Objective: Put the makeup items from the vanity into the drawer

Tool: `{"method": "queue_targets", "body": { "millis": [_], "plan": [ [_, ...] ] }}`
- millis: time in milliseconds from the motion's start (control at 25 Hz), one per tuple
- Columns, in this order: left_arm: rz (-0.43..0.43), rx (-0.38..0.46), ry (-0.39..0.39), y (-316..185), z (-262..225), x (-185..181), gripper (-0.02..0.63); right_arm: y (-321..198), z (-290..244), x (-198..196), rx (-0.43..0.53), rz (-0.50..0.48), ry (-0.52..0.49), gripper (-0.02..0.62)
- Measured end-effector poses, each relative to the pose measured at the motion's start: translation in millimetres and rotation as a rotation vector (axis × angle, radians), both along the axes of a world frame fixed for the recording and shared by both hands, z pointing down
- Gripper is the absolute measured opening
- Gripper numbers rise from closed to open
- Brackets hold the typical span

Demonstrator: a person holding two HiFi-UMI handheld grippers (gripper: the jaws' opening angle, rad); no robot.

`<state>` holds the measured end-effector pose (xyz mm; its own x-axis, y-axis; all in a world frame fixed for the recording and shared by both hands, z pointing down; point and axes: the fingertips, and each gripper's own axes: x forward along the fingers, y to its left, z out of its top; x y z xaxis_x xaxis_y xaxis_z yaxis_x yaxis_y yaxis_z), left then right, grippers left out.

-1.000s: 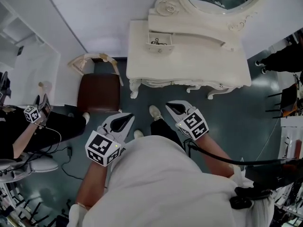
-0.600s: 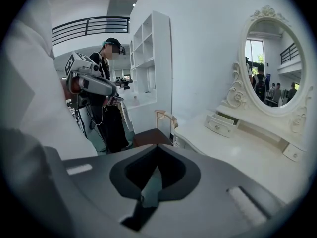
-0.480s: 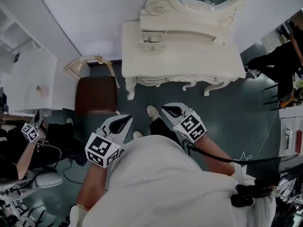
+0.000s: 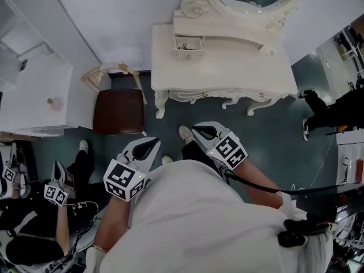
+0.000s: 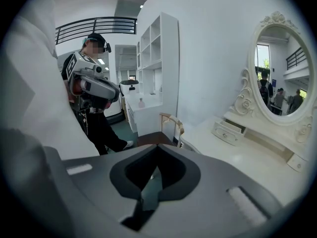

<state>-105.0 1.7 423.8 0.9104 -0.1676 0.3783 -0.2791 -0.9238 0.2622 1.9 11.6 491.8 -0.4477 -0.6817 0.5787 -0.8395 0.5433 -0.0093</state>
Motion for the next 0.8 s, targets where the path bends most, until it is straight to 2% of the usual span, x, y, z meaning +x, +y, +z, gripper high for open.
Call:
{"method": "queue_targets", "body": {
  "millis": [800],
  "plan": [
    [-0.021,-0.009,0.007,-6,5,-17,0.002,-10,-4,-19,0.025,-0.01,-0.002,0.0]
  ]
}}
